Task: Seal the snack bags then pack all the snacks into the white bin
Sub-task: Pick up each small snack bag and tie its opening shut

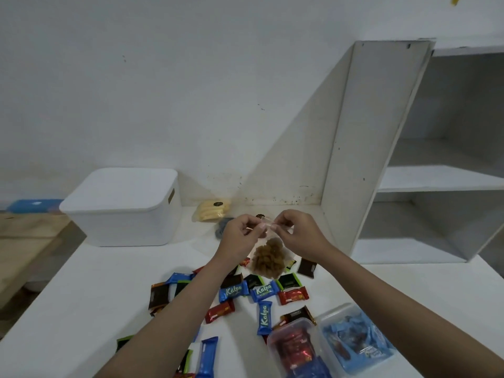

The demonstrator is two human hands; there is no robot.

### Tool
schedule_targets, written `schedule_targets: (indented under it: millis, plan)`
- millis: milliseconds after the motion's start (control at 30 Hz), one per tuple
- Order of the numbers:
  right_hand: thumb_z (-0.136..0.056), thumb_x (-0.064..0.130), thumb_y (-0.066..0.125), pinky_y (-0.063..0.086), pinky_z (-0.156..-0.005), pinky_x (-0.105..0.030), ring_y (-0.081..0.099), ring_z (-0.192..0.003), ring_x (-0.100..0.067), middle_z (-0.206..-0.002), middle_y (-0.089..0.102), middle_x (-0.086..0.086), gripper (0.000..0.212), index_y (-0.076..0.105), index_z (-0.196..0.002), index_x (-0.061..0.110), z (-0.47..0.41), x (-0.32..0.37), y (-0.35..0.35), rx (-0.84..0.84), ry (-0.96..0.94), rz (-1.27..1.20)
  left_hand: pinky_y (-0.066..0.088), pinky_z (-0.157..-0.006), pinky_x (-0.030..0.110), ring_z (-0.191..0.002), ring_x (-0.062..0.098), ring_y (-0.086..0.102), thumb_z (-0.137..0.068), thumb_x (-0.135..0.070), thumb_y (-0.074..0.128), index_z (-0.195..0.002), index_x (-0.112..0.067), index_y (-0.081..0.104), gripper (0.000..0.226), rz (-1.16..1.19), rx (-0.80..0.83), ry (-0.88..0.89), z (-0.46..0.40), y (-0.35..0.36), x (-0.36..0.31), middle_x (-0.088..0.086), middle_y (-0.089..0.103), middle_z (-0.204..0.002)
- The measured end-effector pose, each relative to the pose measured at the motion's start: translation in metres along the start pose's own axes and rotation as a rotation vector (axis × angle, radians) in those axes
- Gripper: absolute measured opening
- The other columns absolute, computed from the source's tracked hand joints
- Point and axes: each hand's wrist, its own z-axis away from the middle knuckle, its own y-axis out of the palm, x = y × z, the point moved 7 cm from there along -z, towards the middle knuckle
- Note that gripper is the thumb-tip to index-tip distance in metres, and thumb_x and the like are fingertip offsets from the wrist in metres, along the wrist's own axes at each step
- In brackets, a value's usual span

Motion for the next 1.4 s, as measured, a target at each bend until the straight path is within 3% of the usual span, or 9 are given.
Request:
schedule_targets:
  millis: [200, 367, 467, 600, 700, 800, 1067, 1200, 1400]
  plan:
    - [-0.088, 0.019, 0.065, 0.037, -0.061, -0.010, 0.052, -0.071, -0.004, -0.078, 0.059, 0.007, 0.008, 0.066, -0.085, 0.012, -0.006, 0.027, 0.018, 0.029, -0.051, 0.043, 0.050, -0.061, 0.017, -0.072, 0.011, 0.070, -0.090, -0.008, 0.060, -0.081, -0.017, 0.062, 0.013, -0.067, 0.038, 0.030, 0.002, -0.027, -0.009, 0.007, 0.068, -0.082]
    - [-0.089, 0.019, 0.063, 0.039, -0.064, -0.012, 0.053, -0.075, -0.010, -0.081, 0.060, 0.004, 0.010, 0.066, -0.087, 0.010, -0.011, 0.041, 0.028, 0.029, -0.062, 0.060, 0.057, -0.073, 0.033, -0.076, 0.020, 0.070, -0.089, -0.009, 0.061, -0.081, -0.014, 0.062, 0.009, -0.121, 0.018, 0.072, 0.000, -0.047, -0.010, 0.012, 0.069, -0.083]
    - [-0.090, 0.020, 0.062, 0.040, -0.065, -0.012, 0.054, -0.076, -0.010, -0.083, 0.062, 0.002, 0.010, 0.065, -0.087, 0.011, -0.013, 0.048, 0.032, 0.026, -0.075, 0.063, 0.055, -0.071, 0.025, -0.074, 0.017, 0.067, -0.090, -0.011, 0.060, -0.082, -0.013, 0.062, 0.008, -0.179, 0.008, 0.119, 0.001, -0.054, -0.016, 0.009, 0.068, -0.078]
    - [-0.090, 0.018, 0.061, 0.038, -0.064, -0.009, 0.053, -0.074, -0.009, -0.082, 0.062, 0.001, 0.010, 0.065, -0.086, 0.009, -0.016, 0.057, 0.036, 0.010, -0.104, 0.072, 0.046, -0.060, 0.010, -0.064, -0.002, 0.059, -0.090, -0.010, 0.058, -0.082, -0.011, 0.059, 0.009, -0.229, -0.003, 0.179, 0.003, -0.063, -0.025, 0.003, 0.065, -0.074]
    - [-0.089, 0.018, 0.062, 0.036, -0.062, -0.009, 0.050, -0.070, -0.003, -0.078, 0.060, 0.003, 0.010, 0.064, -0.083, 0.011, -0.019, 0.062, 0.038, -0.009, -0.116, 0.078, 0.046, -0.059, 0.012, -0.063, -0.003, 0.060, -0.091, -0.008, 0.058, -0.082, -0.006, 0.059, 0.009, -0.231, 0.007, 0.215, 0.002, -0.068, -0.030, -0.001, 0.063, -0.072]
    - [-0.087, 0.015, 0.063, 0.036, -0.062, -0.010, 0.054, -0.069, -0.011, -0.076, 0.062, 0.001, 0.009, 0.063, -0.080, 0.010, -0.022, 0.068, 0.037, -0.047, -0.139, 0.084, 0.050, -0.060, 0.017, -0.064, -0.002, 0.060, -0.091, -0.007, 0.057, -0.084, -0.004, 0.059, 0.008, -0.220, 0.020, 0.228, 0.001, -0.070, -0.034, -0.001, 0.062, -0.072]
    - [-0.084, 0.012, 0.062, 0.049, -0.065, -0.031, 0.057, -0.071, -0.017, -0.075, 0.062, 0.000, 0.006, 0.062, -0.079, 0.009, -0.021, 0.077, 0.035, -0.094, -0.198, 0.086, 0.047, -0.059, 0.014, -0.062, -0.003, 0.060, -0.092, -0.008, 0.056, -0.085, -0.005, 0.058, 0.008, -0.161, 0.058, 0.171, 0.002, -0.071, -0.036, 0.001, 0.062, -0.073]
    - [-0.085, 0.012, 0.061, 0.052, -0.070, -0.036, 0.058, -0.075, -0.018, -0.079, 0.063, -0.002, 0.005, 0.062, -0.081, 0.010, -0.019, 0.077, 0.034, -0.077, -0.192, 0.084, 0.047, -0.057, 0.015, -0.065, 0.003, 0.064, -0.090, -0.009, 0.059, -0.085, -0.005, 0.058, 0.007, -0.173, 0.102, 0.146, 0.002, -0.071, -0.037, 0.004, 0.061, -0.075]
    - [-0.087, 0.009, 0.059, 0.052, -0.075, -0.040, 0.059, -0.081, -0.021, -0.085, 0.064, -0.005, 0.004, 0.062, -0.086, 0.007, -0.018, 0.080, 0.035, -0.013, -0.192, 0.090, 0.045, -0.057, 0.012, -0.058, -0.004, 0.060, -0.091, -0.009, 0.059, -0.089, 0.003, 0.059, 0.011, -0.231, 0.104, 0.156, 0.005, -0.070, -0.042, 0.005, 0.060, -0.075]
